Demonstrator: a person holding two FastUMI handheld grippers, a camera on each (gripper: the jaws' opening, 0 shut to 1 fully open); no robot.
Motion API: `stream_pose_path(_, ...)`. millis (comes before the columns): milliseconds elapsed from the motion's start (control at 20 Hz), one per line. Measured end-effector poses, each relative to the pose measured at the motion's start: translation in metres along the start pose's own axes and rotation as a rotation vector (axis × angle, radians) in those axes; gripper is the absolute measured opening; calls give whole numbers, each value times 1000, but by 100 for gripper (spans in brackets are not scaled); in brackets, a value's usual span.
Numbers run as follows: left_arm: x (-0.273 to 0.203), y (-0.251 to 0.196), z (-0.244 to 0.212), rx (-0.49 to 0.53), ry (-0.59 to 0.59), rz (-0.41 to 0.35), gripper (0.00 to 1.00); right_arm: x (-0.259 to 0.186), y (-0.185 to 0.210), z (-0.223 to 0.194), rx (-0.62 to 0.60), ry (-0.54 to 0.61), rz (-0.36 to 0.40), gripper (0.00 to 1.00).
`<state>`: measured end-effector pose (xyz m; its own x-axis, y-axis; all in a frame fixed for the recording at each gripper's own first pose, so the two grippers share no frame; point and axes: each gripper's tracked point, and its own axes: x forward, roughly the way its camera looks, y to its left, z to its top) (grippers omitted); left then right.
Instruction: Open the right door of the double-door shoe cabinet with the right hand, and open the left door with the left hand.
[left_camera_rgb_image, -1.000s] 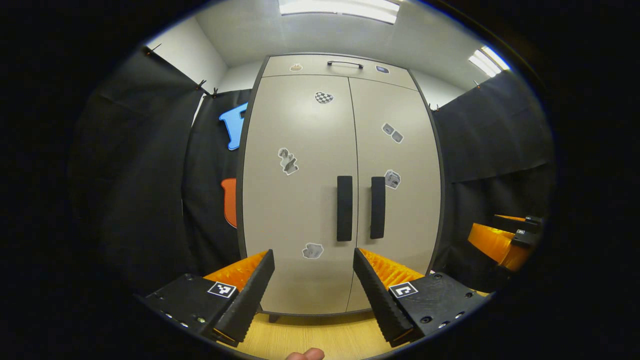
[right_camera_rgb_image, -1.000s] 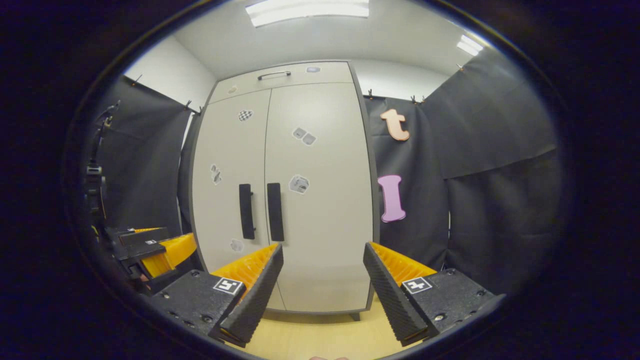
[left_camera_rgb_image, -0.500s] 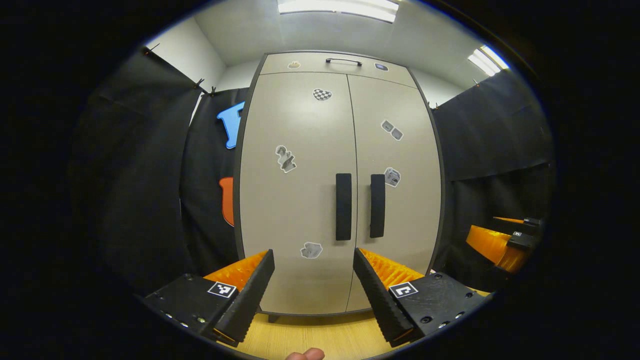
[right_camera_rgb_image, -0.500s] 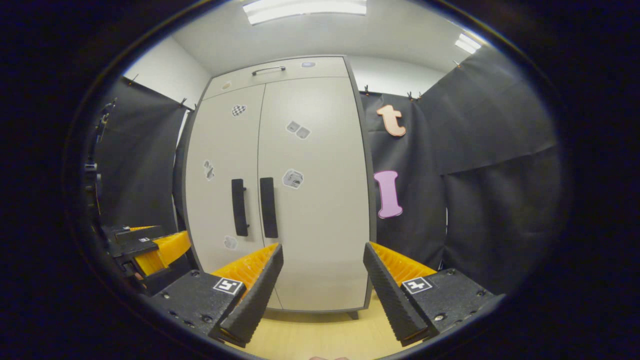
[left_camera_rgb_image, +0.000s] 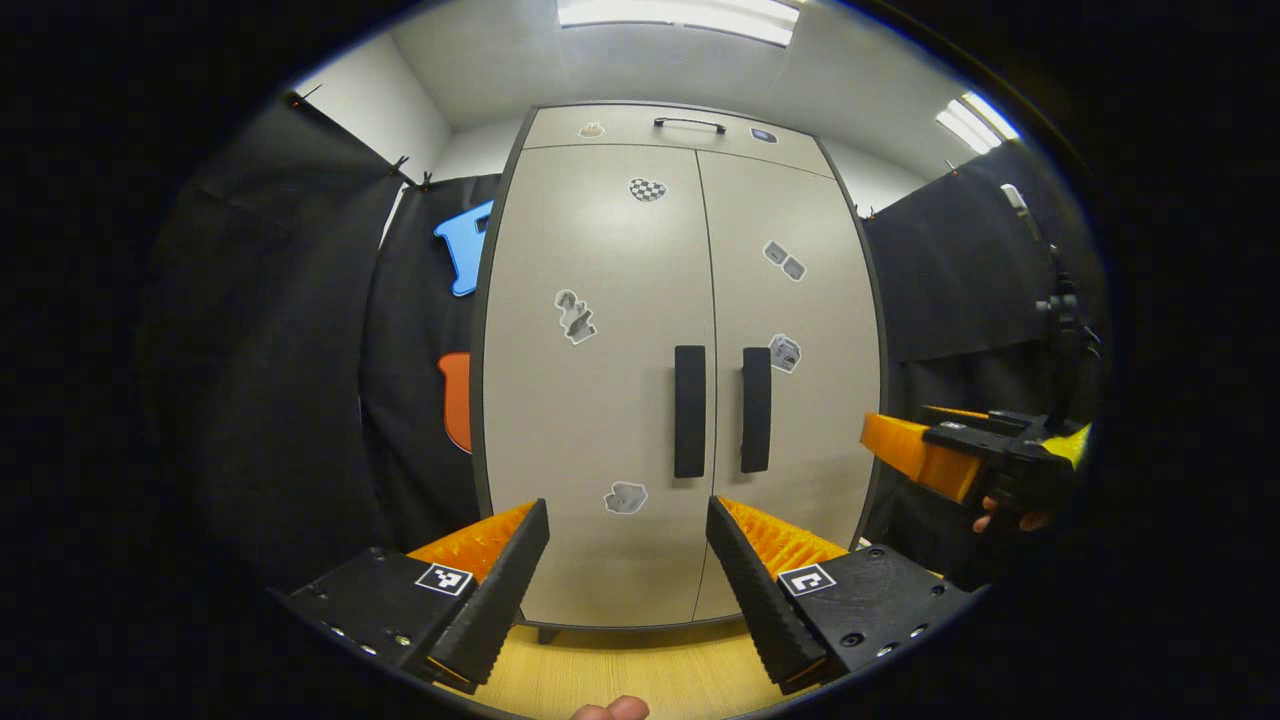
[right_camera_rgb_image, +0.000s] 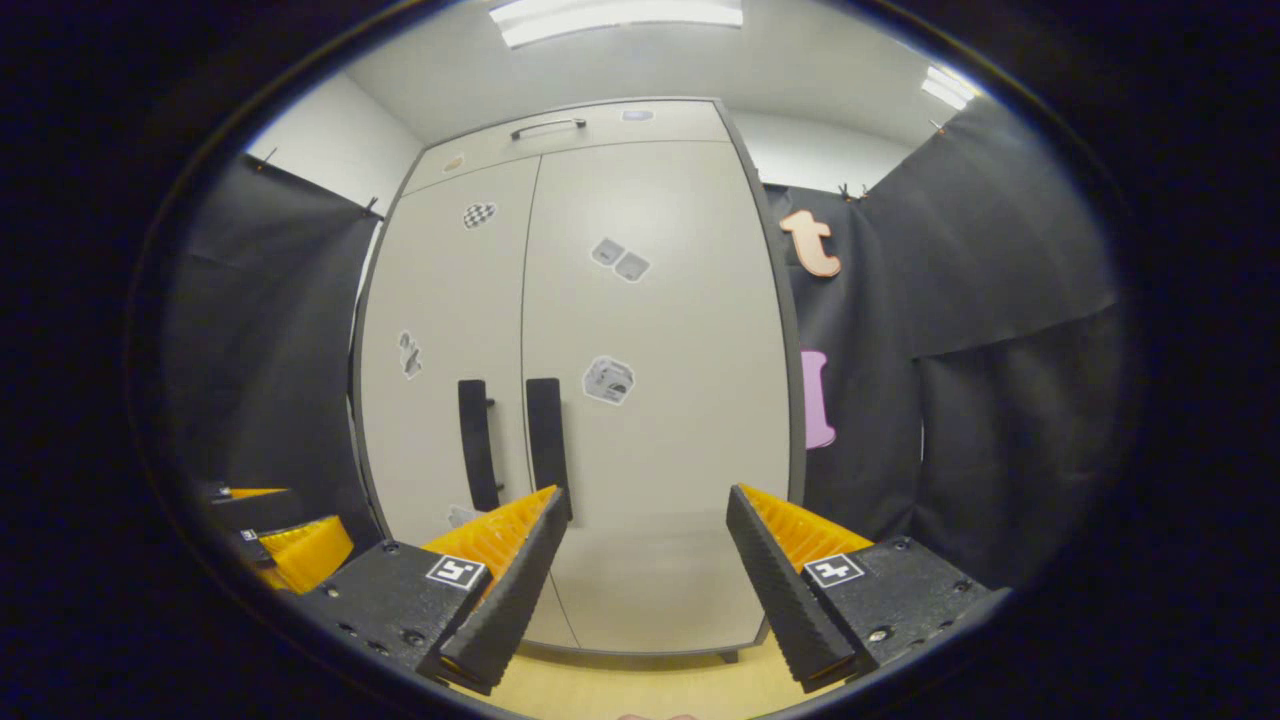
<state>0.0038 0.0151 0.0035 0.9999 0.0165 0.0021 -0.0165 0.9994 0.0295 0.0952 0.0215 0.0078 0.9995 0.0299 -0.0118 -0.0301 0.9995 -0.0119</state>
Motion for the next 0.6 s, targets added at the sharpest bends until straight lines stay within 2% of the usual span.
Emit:
stream_pose_path(100,0,8,-3,1,9,17,95,19,13,1,-10,7,15,97)
stream_pose_path(250,-3,17,-3,-19,8,31,95,45,33,-2,-35,21,50,100)
stream_pose_path(600,-10,27,-9,11,22,47,95,95,48,-10,-10,54,26,98)
